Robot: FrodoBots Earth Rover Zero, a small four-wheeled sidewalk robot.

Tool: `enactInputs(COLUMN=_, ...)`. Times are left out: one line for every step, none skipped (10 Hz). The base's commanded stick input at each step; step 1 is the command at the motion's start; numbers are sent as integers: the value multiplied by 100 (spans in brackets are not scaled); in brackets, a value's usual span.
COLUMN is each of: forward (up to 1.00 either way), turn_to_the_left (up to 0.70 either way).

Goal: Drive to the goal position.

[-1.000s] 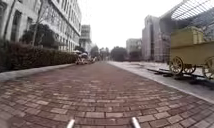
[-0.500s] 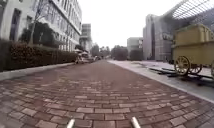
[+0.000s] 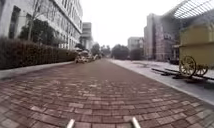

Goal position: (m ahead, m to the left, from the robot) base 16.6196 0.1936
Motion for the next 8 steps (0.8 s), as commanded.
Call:
enactInputs(forward=70, turn_to_the_left=0)
enactInputs(forward=70, turn_to_the_left=0)
enactInputs(forward=70, turn_to_the_left=0)
enactInputs(forward=70, turn_to_the_left=-2)
enactInputs(forward=70, turn_to_the_left=-6)
enactInputs(forward=70, turn_to_the_left=-10)
enactInputs(forward=70, turn_to_the_left=-13)
enactInputs(forward=70, turn_to_the_left=-1)
